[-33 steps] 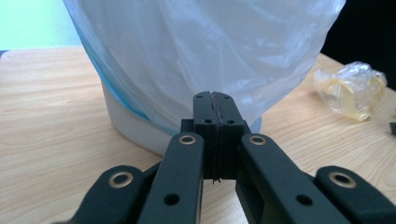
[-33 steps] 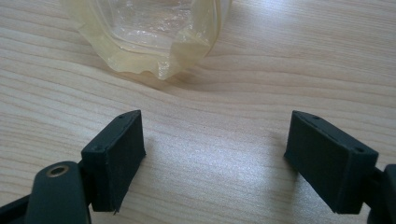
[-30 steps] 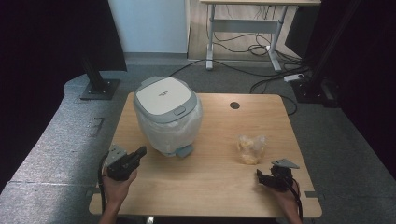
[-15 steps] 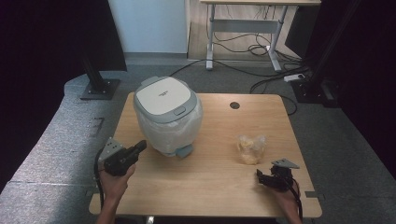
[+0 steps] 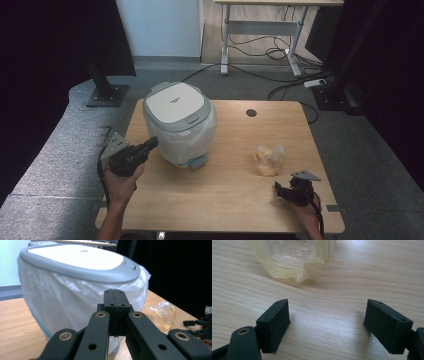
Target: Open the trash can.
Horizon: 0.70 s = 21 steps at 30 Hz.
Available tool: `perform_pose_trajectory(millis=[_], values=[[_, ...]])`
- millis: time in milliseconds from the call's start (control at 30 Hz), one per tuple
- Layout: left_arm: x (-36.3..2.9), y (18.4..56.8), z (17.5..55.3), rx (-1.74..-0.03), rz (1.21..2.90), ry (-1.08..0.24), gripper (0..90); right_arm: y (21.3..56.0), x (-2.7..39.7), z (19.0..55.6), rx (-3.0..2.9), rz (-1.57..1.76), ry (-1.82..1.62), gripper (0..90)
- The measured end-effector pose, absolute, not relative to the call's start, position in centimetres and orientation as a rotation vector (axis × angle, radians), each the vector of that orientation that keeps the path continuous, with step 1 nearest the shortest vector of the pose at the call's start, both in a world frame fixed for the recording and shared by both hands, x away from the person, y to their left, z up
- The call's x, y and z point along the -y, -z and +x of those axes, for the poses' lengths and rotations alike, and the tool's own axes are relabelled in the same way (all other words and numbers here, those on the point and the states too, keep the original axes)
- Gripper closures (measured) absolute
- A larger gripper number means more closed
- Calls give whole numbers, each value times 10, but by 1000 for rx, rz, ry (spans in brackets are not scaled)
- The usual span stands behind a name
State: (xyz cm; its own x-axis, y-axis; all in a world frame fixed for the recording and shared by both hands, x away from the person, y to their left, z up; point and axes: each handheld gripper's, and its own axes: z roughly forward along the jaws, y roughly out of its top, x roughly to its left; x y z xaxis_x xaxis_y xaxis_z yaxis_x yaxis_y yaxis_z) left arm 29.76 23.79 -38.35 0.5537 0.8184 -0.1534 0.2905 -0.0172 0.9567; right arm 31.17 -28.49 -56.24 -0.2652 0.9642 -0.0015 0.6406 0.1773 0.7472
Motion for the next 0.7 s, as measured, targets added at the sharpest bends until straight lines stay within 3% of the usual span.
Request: perform_pose_trajectory(millis=[700], values=[[-220, 360, 322, -933, 1618, -516, 896, 562, 285, 312, -1977, 1506, -886, 197]])
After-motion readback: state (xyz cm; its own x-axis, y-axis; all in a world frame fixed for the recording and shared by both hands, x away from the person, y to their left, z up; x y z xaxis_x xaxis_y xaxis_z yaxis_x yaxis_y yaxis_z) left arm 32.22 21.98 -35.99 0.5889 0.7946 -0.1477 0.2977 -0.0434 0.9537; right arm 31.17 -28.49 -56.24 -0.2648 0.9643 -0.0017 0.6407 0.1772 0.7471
